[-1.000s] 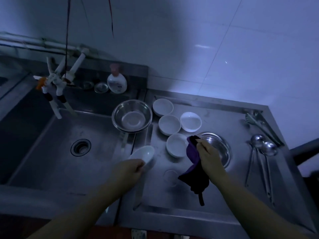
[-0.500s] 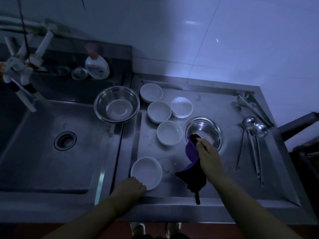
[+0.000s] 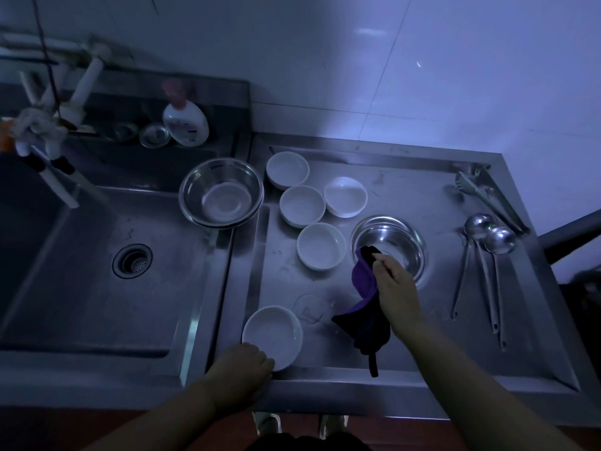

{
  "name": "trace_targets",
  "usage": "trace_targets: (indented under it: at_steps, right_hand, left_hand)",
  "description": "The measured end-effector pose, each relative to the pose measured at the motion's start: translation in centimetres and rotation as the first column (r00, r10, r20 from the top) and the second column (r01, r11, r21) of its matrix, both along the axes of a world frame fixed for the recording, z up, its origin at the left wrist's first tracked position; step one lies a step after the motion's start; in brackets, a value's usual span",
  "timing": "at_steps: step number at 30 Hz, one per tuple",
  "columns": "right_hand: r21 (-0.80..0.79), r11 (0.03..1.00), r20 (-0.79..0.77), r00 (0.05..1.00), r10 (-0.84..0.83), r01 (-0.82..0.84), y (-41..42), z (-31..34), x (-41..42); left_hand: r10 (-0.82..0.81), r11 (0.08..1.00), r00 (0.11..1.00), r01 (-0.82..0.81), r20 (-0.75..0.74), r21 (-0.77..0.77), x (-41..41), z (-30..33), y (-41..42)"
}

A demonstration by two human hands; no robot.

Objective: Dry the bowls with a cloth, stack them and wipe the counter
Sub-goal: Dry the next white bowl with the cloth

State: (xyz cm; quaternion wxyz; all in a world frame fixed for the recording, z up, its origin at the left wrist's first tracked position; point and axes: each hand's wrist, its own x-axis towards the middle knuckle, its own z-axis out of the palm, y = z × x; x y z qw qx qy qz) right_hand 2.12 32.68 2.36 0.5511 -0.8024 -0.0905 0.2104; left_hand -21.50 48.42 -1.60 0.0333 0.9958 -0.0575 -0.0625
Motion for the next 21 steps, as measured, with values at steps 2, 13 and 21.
trace_targets:
  at_steps: [2,13,21]
  right_hand:
    - [-0.005,1.0,0.007,1.0,0.005,-0.005,-0.5,0.1,0.5]
    - [-0.02,0.999,0.02,0.999,-0.045,0.045,-3.1,-0.5,4.0]
    - [-0.025,0.999,0.021,0.999,-0.045,0.045,-5.1,-0.5,6.3]
  left_hand:
    - [0.089,0.991,0.996,-0.089,-0.004,-0.105,1.1,0.3,0.1]
    - [0.725,-0.091,0.338,-0.817,-0.6,-0.57,19.4,-1.5,0.8]
    - [0.555,-0.551,0.147,-0.673,-0.819,-0.493,22.0,-3.3,0.6]
